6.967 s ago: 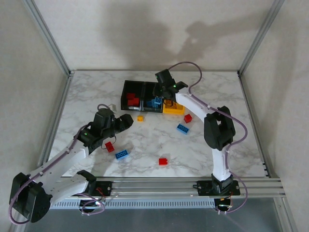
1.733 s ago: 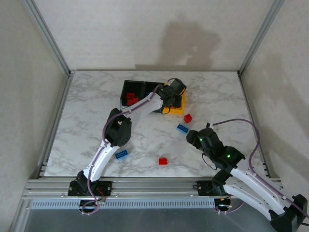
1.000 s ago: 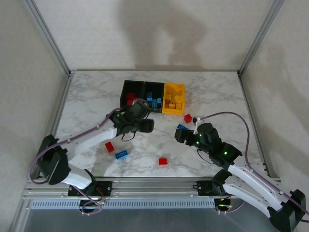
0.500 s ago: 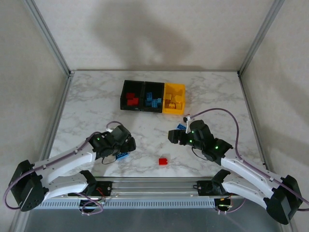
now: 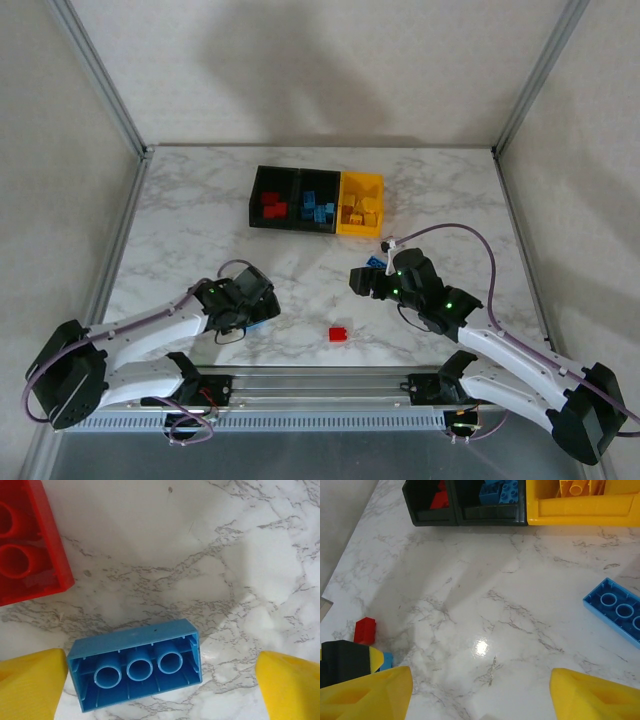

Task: Sort the legos into containers by color
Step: Pick up the lego from the middle-left of the table.

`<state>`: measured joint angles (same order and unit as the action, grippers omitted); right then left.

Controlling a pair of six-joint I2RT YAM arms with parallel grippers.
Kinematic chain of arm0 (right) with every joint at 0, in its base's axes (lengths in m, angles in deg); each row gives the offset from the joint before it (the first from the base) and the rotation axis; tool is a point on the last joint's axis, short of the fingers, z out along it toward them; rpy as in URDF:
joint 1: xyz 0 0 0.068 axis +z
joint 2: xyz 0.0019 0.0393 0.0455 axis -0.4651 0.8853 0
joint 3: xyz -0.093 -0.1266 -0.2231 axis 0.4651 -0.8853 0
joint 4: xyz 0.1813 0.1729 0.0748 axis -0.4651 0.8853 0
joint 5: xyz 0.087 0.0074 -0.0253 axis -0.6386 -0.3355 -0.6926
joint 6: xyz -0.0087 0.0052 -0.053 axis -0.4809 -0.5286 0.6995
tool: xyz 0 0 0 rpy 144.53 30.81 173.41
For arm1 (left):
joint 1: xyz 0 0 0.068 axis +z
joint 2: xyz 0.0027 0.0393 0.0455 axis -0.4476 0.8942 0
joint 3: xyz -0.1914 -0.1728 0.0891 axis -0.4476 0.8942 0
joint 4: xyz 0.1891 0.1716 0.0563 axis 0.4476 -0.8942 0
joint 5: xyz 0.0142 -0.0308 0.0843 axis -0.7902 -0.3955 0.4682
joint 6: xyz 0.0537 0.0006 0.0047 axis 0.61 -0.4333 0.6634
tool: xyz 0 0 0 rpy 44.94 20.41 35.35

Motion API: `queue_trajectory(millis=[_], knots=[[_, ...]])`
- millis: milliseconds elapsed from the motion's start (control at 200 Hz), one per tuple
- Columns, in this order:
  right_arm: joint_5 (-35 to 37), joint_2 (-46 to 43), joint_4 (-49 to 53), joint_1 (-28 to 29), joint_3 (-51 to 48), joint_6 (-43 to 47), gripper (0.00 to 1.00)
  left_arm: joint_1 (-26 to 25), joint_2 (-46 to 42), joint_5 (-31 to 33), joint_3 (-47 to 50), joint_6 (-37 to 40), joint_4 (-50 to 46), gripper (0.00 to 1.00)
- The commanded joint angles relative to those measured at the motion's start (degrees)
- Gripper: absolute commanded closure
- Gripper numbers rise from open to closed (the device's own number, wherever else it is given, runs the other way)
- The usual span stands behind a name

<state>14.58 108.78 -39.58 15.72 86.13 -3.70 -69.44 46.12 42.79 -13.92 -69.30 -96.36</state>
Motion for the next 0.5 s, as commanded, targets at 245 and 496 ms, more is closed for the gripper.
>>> queue_trajectory(millis=[245, 496], knots=[[3.1, -1.3, -0.2, 0.5, 0.1, -0.7, 0.28, 0.4, 4.2, 0.6, 0.5, 1.4, -0.2, 0.24], [3.9, -2.2, 0.0, 0.5, -0.6, -1.2, 0.28, 0.3, 5.7, 0.3, -0.3, 2.4, 0.2, 0.48]])
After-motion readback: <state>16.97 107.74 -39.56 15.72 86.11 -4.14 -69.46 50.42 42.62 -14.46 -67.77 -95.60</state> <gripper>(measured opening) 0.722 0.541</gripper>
